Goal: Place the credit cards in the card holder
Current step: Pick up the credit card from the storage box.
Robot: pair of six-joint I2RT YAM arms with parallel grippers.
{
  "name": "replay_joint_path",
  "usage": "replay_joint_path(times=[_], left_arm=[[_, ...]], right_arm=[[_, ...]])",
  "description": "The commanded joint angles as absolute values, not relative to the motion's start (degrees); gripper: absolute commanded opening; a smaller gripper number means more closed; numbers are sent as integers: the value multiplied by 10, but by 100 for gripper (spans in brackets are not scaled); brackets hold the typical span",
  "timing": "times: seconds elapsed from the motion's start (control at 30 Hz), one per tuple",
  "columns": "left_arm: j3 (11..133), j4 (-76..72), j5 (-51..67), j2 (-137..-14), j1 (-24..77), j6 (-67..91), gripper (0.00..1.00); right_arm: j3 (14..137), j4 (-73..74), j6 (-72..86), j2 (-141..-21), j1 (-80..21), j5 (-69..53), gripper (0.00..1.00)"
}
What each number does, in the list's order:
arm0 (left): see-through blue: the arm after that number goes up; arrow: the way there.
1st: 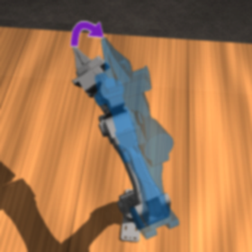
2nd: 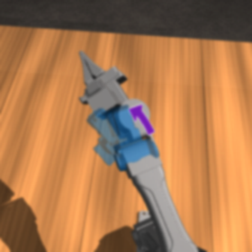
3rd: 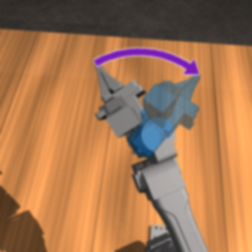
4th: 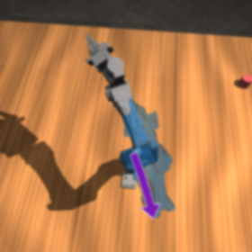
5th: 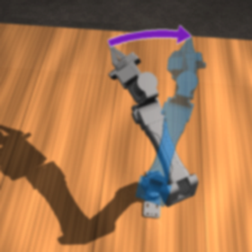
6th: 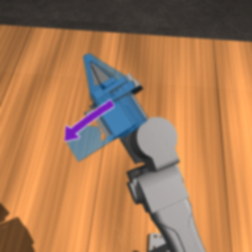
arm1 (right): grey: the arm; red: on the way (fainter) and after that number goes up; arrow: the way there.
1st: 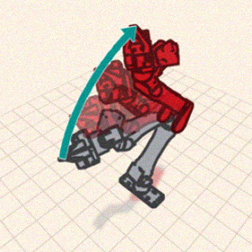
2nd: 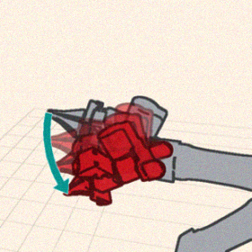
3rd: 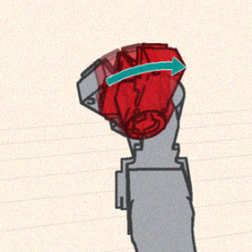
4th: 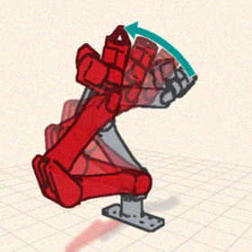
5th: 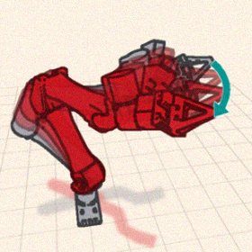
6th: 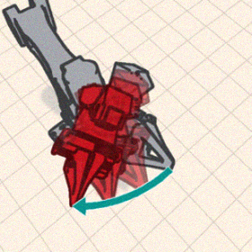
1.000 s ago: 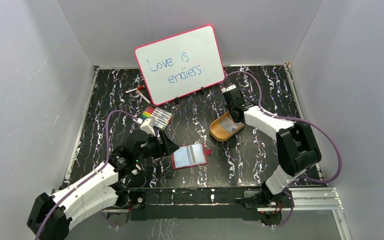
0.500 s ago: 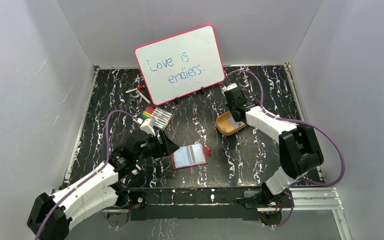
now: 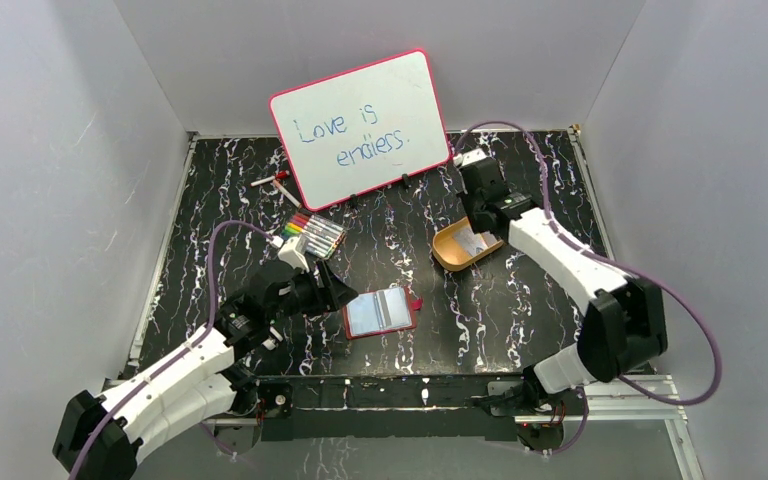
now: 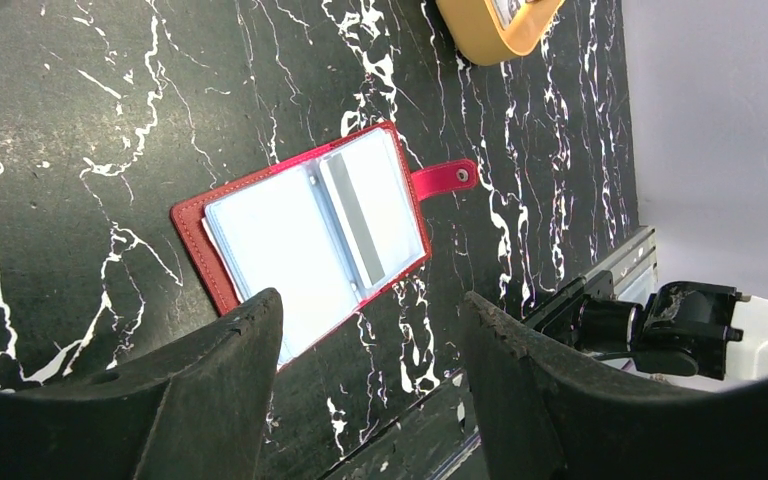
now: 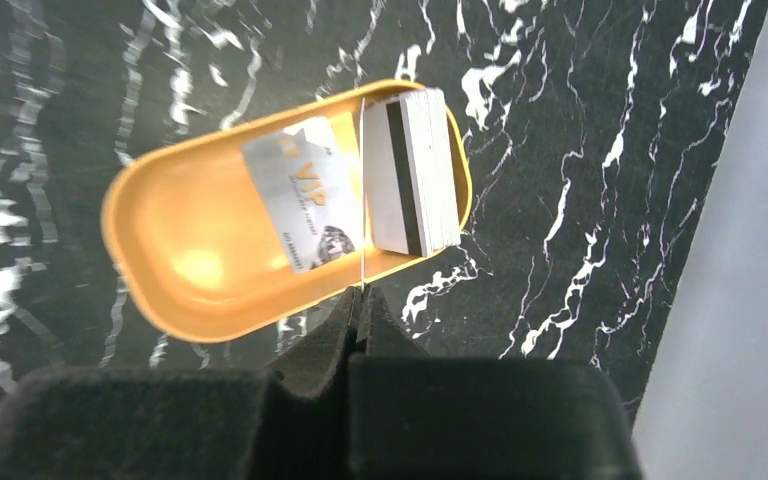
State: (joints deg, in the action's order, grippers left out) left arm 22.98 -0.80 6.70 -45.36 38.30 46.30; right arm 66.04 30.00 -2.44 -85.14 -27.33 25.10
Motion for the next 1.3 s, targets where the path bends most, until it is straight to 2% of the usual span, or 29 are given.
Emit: replay_joint_path(times=[0.0, 0.07, 0.2, 0.3, 0.4, 0.5, 0.73, 0.9, 1.17, 1.27], left_arm=[[278, 28, 48, -429, 380, 455, 63], [305, 38, 38, -423, 379, 450, 63], [331, 15, 34, -402, 379, 462, 67], [321, -73, 59, -386, 379, 494, 72], [309, -164, 78, -391, 379, 532, 84], [303, -242, 100, -419, 378, 551, 88], [310, -425, 182, -494, 376, 582, 87], [336, -391, 190, -521, 375, 551, 86], [330, -443, 210, -522, 374, 565, 78], [327, -457, 215, -513, 375, 568, 79]], right_arm=[[729, 348, 26, -767, -272, 177, 0], [737, 343, 41, -727, -273, 98, 0], [686, 228, 101, -620, -273, -117, 0], [637, 128, 175, -575, -273, -243, 0], [590, 23, 252, -550, -273, -333, 0], [552, -84, 327, -542, -274, -411, 0], [508, -187, 433, -552, -274, -486, 0], [485, -249, 494, -563, -274, -525, 0], [484, -233, 504, -573, -275, -543, 0], [481, -229, 504, -572, -275, -537, 0]])
